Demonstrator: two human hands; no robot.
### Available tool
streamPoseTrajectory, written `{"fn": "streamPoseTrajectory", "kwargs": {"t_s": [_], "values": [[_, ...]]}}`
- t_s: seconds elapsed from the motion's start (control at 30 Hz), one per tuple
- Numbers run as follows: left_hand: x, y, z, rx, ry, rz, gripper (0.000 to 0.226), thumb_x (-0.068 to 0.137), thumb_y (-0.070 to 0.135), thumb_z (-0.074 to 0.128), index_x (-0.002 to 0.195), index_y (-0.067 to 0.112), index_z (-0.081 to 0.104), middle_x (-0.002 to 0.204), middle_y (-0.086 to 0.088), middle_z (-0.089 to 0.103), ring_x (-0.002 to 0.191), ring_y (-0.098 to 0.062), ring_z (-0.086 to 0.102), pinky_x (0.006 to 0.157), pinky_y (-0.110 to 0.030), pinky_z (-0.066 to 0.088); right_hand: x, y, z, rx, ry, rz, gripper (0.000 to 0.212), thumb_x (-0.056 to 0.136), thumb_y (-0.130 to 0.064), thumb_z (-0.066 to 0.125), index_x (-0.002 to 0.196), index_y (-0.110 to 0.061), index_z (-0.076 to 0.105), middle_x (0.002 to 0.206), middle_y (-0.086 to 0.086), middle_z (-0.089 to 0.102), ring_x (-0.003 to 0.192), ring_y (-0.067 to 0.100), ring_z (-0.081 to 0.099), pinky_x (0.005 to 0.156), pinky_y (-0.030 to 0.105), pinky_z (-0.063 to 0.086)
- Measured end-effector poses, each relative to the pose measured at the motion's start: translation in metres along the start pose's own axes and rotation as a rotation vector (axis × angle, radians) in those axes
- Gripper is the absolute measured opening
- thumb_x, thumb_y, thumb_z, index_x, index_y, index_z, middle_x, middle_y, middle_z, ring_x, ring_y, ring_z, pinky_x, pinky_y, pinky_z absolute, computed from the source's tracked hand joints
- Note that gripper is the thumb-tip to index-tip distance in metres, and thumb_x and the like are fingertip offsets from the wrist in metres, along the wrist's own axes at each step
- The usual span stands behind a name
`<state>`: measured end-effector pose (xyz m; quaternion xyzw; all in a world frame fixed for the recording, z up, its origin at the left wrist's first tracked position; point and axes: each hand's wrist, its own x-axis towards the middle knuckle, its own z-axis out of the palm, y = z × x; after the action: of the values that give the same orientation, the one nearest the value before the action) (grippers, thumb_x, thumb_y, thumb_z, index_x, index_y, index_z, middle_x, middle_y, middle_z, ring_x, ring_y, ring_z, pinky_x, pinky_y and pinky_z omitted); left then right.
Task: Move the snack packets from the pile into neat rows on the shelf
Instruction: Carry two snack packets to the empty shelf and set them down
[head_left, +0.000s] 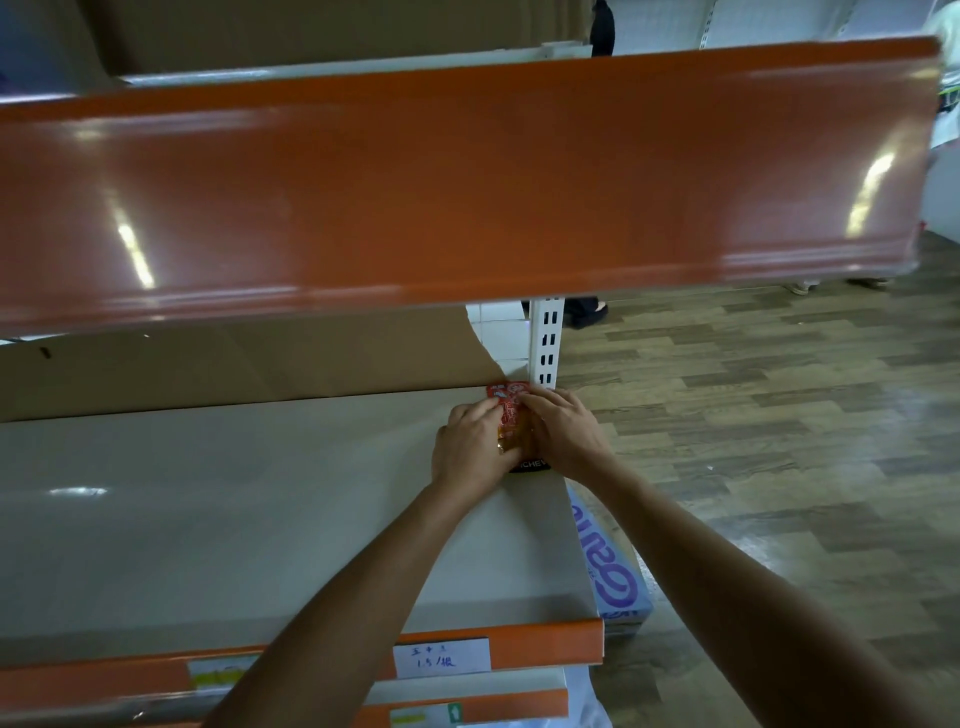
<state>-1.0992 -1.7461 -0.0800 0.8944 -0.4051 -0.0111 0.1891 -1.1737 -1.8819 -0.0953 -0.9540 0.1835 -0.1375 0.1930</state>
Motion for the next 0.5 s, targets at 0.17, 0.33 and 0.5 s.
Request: {"fn": "streamPoseTrajectory", "kwargs": {"t_s": [0.17,0.33,0.5], "values": [[-0.0017,-0.0051,0.0015,0.050,-0.009,0.020,0.079,0.081,0.057,0.062,0.146,0.021,0.036,0.148,0.007,0.040,0.132,-0.019,0.034,0.103,-0.036,0.033,-0.0032,0.0017,-0.0012,-0.007,-0.059,-0.015,0.045,0.099,-0.024,0.042,0.144,-0.020,0.040,0.151,-0.001,0.037,0.138,0.023,0.034,0.111,0.038,0.032],[-0.0060,-0.0070,0.0089,0.000,0.034,0.002,0.081,0.078,0.059,0.064,0.145,0.023,0.036,0.147,0.008,0.040,0.132,-0.017,0.034,0.102,-0.035,0.033,-0.0073,-0.0013,-0.0002,0.006,-0.080,-0.020,0.053,0.096,-0.022,0.047,0.147,-0.018,0.033,0.154,-0.001,0.033,0.139,0.023,0.031,0.112,0.036,0.031],[-0.0075,-0.0079,0.0079,-0.053,0.059,0.032,0.077,0.081,0.056,0.063,0.145,0.021,0.038,0.146,0.004,0.043,0.132,-0.018,0.036,0.104,-0.037,0.037,-0.0054,-0.0067,-0.0054,-0.029,-0.041,-0.007,0.050,0.097,-0.023,0.044,0.146,-0.018,0.035,0.153,0.000,0.033,0.143,0.022,0.026,0.114,0.040,0.028]]}}
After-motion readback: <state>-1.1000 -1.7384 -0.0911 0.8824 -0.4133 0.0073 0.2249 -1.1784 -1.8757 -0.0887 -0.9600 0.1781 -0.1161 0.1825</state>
